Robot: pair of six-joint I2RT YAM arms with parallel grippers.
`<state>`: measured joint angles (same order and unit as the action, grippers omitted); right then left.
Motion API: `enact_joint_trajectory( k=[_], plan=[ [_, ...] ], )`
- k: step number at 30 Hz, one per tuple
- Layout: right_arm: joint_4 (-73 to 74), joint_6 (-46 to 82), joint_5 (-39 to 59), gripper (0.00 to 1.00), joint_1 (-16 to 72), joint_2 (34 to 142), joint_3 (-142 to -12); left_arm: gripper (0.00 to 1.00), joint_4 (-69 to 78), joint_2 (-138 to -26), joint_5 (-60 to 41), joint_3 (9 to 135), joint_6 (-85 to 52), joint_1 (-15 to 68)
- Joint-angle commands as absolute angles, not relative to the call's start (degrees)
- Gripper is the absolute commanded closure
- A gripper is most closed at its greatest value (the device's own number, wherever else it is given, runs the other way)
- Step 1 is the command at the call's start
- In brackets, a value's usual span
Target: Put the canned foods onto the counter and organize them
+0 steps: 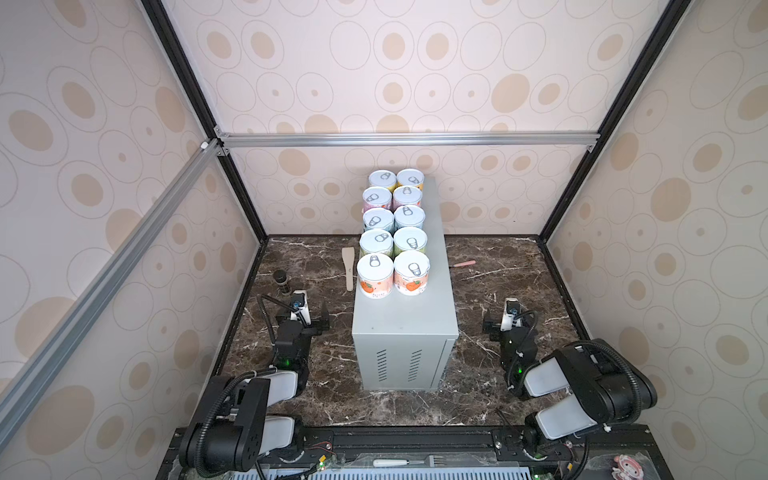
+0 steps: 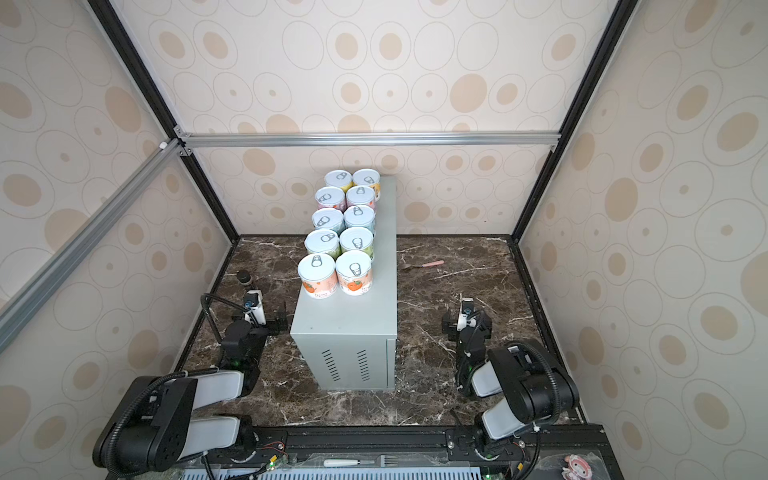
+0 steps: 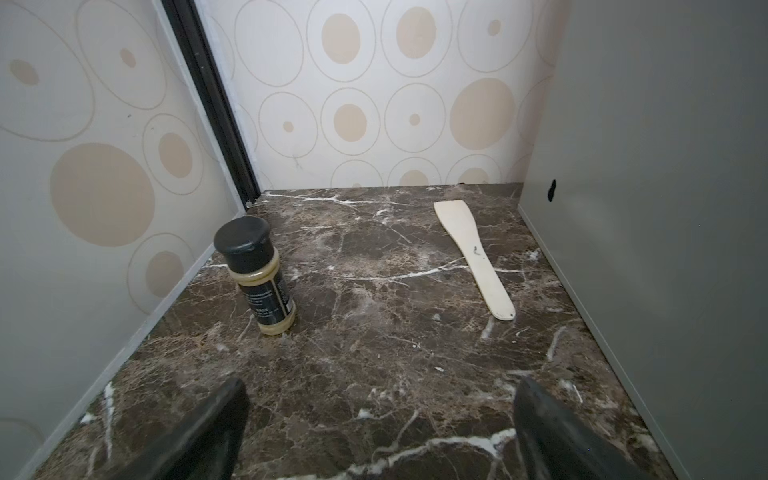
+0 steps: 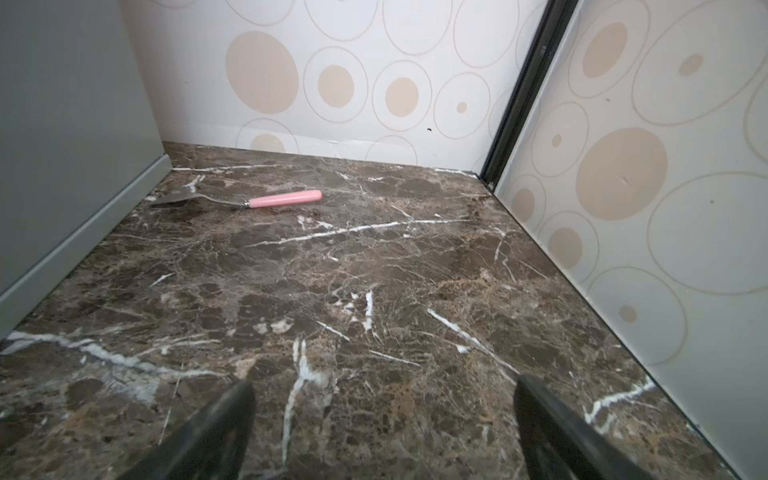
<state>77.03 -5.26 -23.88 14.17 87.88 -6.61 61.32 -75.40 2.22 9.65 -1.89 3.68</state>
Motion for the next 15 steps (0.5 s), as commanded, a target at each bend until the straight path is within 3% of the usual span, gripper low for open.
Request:
enact_joint_trajectory(
  k=[1,8,15],
  plan=[
    [81.2,-7.7,-24.5,0.01,14.4,89.6,-7.1,0.01,69.7,-78.5,-0.3,10.5,1.6,3.5],
    [81.1,-9.3,-21.0,0.01,14.2,92.5,-8.5,0.01,93.2,-91.8,3.9,5.8,2.1,3.4],
    [72.2,-7.1,-19.7,0.01,11.6,91.5,-13.1,0.01,86.6,-91.2,1.9,8.7,1.1,2.4]
  ],
)
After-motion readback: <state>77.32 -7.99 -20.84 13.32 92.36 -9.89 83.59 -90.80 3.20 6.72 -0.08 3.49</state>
